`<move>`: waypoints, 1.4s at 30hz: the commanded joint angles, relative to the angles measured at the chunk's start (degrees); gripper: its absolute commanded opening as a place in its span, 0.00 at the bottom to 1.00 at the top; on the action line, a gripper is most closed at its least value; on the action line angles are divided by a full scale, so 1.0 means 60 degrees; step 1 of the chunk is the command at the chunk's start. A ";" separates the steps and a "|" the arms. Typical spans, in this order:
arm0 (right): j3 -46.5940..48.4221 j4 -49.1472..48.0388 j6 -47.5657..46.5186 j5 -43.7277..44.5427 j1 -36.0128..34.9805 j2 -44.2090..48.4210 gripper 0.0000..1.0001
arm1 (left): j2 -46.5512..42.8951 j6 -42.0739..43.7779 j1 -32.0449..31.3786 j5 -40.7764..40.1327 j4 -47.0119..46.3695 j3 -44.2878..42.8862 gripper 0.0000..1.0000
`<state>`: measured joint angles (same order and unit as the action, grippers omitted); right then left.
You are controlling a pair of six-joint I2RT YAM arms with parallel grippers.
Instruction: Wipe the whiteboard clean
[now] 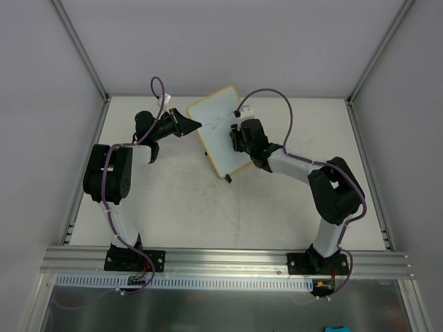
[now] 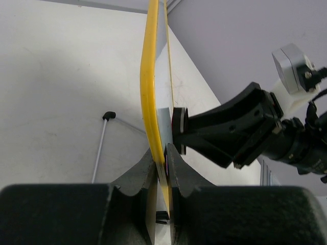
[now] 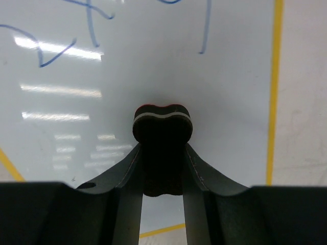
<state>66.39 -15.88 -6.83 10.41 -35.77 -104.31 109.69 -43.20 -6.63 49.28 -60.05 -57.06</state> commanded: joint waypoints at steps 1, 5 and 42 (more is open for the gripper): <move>-0.0313 -0.0107 0.0186 -0.0696 -0.1112 -0.0060 0.00 | -0.0396 0.0813 -0.0213 0.0913 -0.0392 -0.0173 0.00; -0.0225 -0.0137 0.0303 -0.0681 -0.1800 -0.0178 0.00 | -0.0410 0.0857 -0.0213 0.0913 -0.0362 -0.0173 0.00; 0.2292 0.1415 0.0098 -0.1545 -0.0675 -0.0309 0.00 | -0.0322 0.0813 -0.0213 0.0913 -0.0421 -0.0173 0.00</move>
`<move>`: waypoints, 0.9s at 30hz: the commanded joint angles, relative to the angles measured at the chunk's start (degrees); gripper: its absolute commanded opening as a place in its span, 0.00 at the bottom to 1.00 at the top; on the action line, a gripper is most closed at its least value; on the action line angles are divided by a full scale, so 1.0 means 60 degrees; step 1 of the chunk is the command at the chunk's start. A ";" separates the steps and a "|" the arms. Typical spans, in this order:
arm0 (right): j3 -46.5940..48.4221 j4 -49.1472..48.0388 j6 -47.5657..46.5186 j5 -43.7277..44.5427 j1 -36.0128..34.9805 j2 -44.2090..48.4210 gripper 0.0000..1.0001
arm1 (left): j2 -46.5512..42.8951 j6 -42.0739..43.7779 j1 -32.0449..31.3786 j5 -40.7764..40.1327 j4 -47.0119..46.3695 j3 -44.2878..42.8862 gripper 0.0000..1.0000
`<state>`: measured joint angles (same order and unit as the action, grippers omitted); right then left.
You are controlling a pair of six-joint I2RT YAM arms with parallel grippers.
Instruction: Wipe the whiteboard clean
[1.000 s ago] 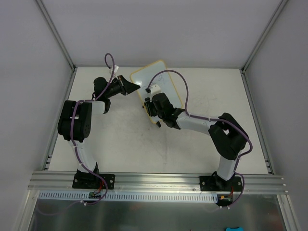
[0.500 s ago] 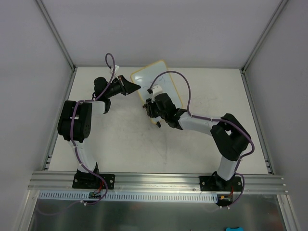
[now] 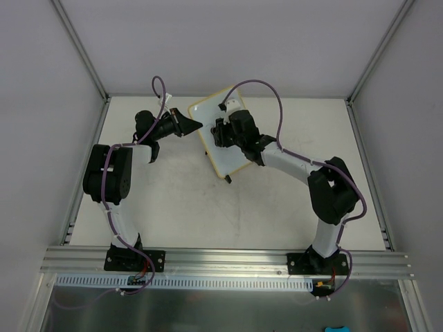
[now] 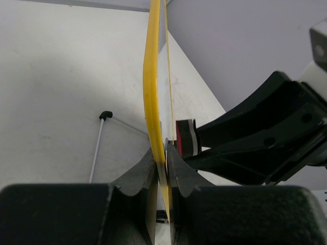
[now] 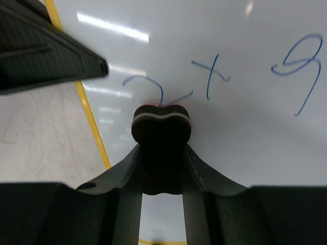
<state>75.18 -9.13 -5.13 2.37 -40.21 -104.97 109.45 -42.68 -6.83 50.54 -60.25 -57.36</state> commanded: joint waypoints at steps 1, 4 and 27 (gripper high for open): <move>0.1004 0.0377 -0.0157 -0.0219 0.0094 -0.0259 0.00 | -0.0311 0.0740 -0.0180 0.0702 -0.0388 -0.0108 0.00; 0.1503 0.0568 -0.0156 -0.0234 0.0168 -0.0347 0.00 | -0.0312 0.0755 -0.0165 0.0702 -0.0374 -0.0122 0.00; 0.3204 0.2063 -0.0698 0.0117 -0.0359 -0.1490 0.00 | -0.0312 0.0770 -0.0180 0.0717 -0.0403 -0.0107 0.00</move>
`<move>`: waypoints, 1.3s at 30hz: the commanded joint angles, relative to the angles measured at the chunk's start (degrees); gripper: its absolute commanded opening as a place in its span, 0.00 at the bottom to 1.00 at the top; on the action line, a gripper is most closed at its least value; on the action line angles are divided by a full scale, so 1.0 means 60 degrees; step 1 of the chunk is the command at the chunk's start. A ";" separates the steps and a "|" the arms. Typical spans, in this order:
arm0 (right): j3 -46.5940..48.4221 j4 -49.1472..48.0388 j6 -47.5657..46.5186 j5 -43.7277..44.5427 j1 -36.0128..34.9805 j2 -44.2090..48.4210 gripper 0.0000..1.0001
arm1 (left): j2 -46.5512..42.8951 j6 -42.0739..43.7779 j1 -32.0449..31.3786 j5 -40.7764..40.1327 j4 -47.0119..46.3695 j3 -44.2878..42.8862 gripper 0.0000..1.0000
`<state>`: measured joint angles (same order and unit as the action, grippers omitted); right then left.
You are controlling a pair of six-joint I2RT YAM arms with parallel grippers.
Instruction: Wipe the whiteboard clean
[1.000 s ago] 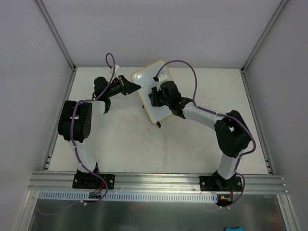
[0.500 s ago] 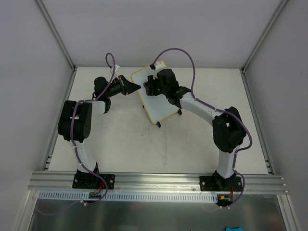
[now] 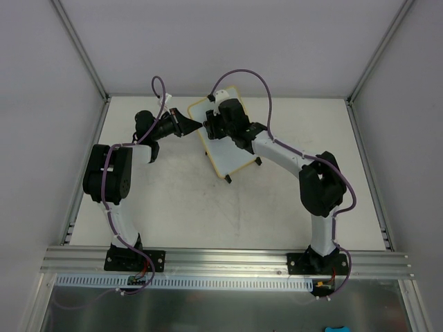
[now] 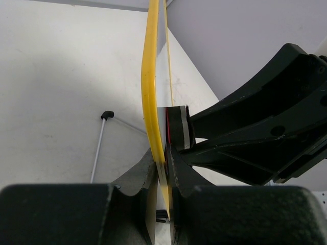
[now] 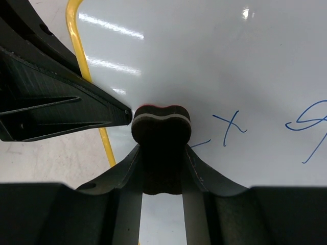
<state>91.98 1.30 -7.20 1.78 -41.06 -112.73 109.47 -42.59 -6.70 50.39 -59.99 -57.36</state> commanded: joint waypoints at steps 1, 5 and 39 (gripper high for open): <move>0.0358 0.0340 -0.0396 0.0259 -0.0247 -0.0153 0.00 | -0.0330 0.0770 -0.0202 0.0742 -0.0432 -0.0107 0.00; 0.0357 0.0690 -0.0659 0.0786 -0.0597 -0.0138 0.00 | -0.0330 0.0755 -0.0187 0.0742 -0.0432 -0.0122 0.00; 0.0519 0.1556 -0.0294 0.0963 0.2652 -0.0416 0.00 | -0.0447 0.0843 -0.0202 0.0742 -0.0330 -0.0093 0.00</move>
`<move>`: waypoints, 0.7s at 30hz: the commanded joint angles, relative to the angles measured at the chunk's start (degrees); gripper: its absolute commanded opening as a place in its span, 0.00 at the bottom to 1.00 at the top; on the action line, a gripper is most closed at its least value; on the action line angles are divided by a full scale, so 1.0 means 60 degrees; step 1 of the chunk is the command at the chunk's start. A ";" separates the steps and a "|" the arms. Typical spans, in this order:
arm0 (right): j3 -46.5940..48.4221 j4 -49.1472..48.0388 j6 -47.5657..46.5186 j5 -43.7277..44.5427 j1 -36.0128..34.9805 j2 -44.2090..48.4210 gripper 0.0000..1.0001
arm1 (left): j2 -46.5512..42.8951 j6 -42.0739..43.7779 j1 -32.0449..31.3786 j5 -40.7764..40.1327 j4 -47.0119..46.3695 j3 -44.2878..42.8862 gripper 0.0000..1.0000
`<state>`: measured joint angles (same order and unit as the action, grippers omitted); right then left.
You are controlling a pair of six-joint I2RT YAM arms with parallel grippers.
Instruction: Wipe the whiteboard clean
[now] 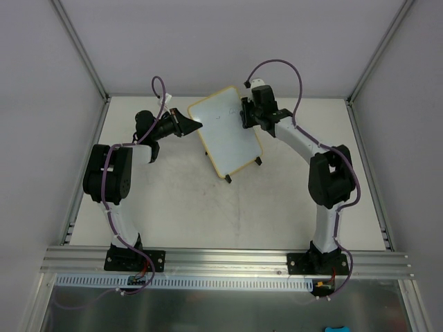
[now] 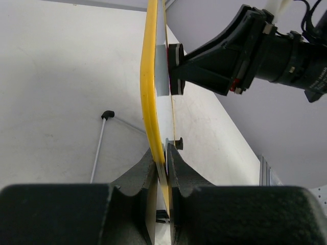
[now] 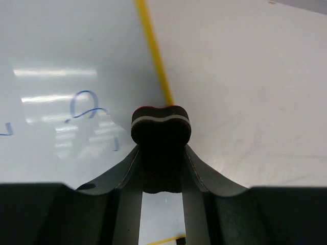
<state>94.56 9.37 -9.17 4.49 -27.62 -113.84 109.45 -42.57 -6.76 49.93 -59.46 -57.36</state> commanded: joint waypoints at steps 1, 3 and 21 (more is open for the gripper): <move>0.0074 0.0212 0.0049 0.0352 0.0486 -0.0230 0.00 | -0.0444 0.0840 -0.0191 0.0833 -0.0402 -0.0093 0.00; 0.0060 0.0197 0.0063 0.0233 0.0618 -0.0260 0.00 | -0.0444 0.0840 -0.0191 0.0833 -0.0402 -0.0093 0.00; -0.1142 -0.0872 0.0165 0.1563 -0.0027 0.0868 0.00 | -0.0502 0.0913 -0.0191 0.0833 -0.0285 -0.0093 0.00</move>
<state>88.75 4.54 -9.19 10.04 -26.02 -111.74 109.25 -42.50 -6.76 50.48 -59.29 -57.36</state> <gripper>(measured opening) 0.338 0.083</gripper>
